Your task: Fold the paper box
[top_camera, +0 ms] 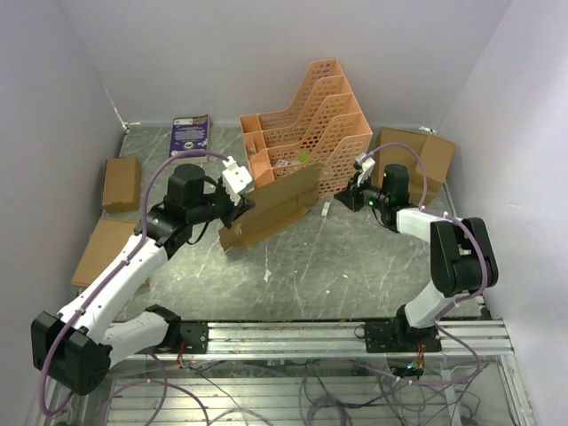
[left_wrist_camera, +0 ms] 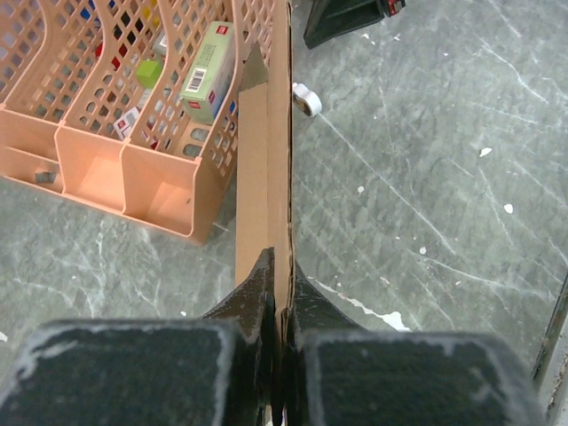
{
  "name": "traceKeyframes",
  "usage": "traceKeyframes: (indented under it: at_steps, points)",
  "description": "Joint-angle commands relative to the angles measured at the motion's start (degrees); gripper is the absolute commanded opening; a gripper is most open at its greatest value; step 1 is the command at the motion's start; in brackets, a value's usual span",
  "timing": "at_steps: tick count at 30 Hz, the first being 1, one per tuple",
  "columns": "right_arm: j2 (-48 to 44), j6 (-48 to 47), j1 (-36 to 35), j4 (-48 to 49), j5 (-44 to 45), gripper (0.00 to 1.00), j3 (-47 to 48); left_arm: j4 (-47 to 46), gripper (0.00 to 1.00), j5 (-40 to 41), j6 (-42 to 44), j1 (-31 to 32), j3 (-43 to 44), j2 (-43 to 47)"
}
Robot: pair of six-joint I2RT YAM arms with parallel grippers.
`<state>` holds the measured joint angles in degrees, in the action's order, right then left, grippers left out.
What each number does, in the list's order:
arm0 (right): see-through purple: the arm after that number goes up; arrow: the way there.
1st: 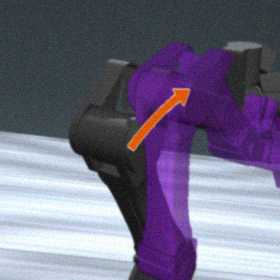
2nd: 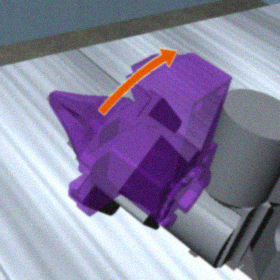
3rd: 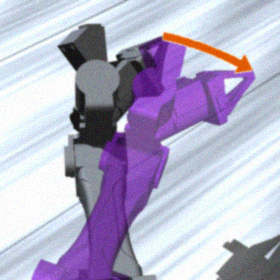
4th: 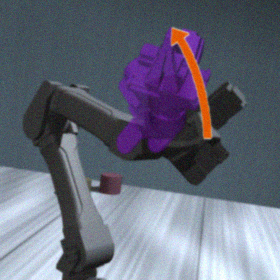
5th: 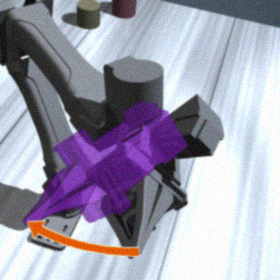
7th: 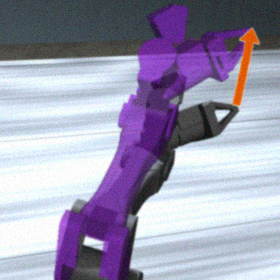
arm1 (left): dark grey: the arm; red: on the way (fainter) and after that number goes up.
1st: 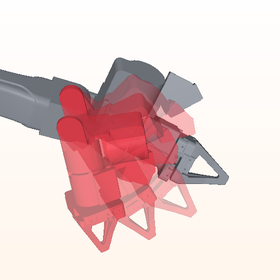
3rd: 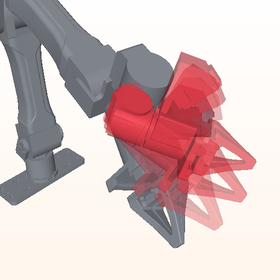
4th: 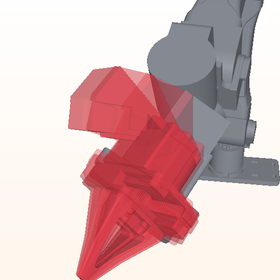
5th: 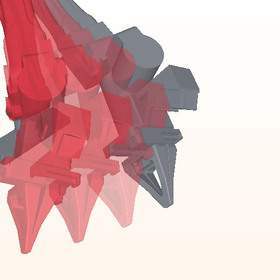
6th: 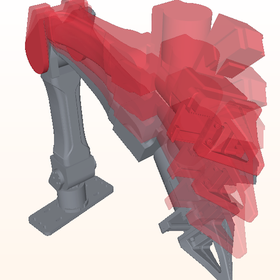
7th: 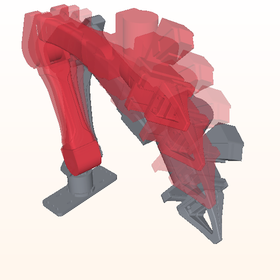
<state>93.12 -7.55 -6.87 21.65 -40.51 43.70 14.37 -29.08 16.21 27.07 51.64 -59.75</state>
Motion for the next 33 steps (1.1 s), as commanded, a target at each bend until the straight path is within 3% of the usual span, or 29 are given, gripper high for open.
traceKeyframes:
  at_steps: [1,7,11,17,33]
  points:
    - [2.7,-2.7,-1.1,9.4,-1.5,0.05,1.2,3.5,0.07,3.2,0.8,-0.4,-0.3,-0.5]
    - [6.1,-8.4,-4.3,16.8,-3.5,0.01,2.1,2.1,0.07,1.0,0.4,-2.4,-1.1,0.4]
    - [7.9,-8.1,-5.0,21.5,1.4,0.0,1.5,1.6,0.07,-0.2,0.5,-3.1,-2.0,1.2]
    - [10.1,-7.4,-5.6,25.0,1.9,0.0,1.8,1.9,0.07,-2.7,0.8,-3.9,-2.1,0.5]
    - [12.9,-10.7,-7.9,22.4,2.4,0.0,5.0,3.3,0.07,-9.5,1.9,-6.1,-1.8,0.4]
